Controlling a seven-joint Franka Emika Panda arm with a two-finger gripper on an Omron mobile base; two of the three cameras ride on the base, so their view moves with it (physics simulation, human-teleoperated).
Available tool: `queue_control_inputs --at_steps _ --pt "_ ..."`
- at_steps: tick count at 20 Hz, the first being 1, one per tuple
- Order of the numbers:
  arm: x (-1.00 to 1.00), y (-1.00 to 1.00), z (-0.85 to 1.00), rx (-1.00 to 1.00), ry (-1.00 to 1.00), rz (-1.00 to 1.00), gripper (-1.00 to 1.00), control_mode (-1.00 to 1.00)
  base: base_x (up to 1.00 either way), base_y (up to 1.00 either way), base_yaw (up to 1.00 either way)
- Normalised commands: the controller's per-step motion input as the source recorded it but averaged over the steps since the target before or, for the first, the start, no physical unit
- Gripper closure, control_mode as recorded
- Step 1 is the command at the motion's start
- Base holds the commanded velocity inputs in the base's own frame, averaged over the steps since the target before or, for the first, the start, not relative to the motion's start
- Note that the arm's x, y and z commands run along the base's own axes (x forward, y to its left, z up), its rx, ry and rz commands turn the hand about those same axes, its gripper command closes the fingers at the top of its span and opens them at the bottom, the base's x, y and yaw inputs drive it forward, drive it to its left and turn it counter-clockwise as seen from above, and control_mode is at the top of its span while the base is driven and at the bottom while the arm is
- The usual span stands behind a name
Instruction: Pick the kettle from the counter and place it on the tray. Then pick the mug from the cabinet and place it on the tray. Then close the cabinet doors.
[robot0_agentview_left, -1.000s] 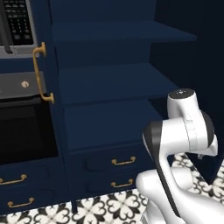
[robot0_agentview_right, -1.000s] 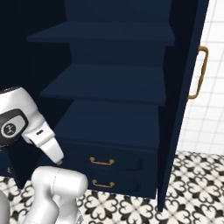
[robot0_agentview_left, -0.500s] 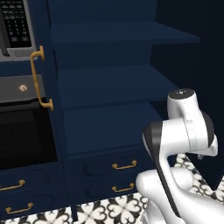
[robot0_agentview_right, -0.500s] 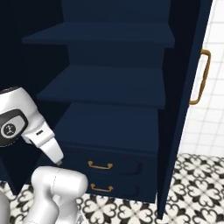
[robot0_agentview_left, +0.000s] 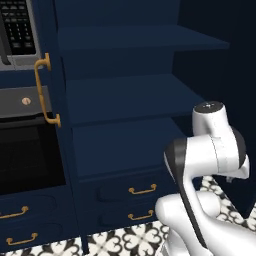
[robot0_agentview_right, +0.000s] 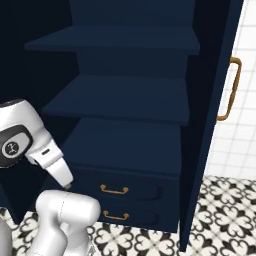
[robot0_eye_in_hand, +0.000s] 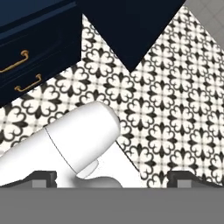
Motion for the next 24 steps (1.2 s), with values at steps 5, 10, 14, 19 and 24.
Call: queue_control_inputs --at_steps 5,10,14,19,24 --pt "-0.5 -0.76 0.03 0.24 -0.21 -0.16 -1.0 -1.0 0.0 0.0 0.0" --pt "-0.18 -0.96 0.22 0.22 -0.33 -0.15 -1.0 -1.0 0.0 0.0 0.0" --pt "-0.09 -1.0 0.11 0.15 -0.42 -0.08 -1.0 -1.0 0.0 0.0 0.0" --pt "-0.15 -0.73 0.0 0.14 -0.48 -0.17 -1.0 -1.0 0.0 0.0 0.0" --pt "0.0 -0.87 0.0 0.21 -0.43 -0.09 -1.0 -1.0 0.0 0.0 0.0"
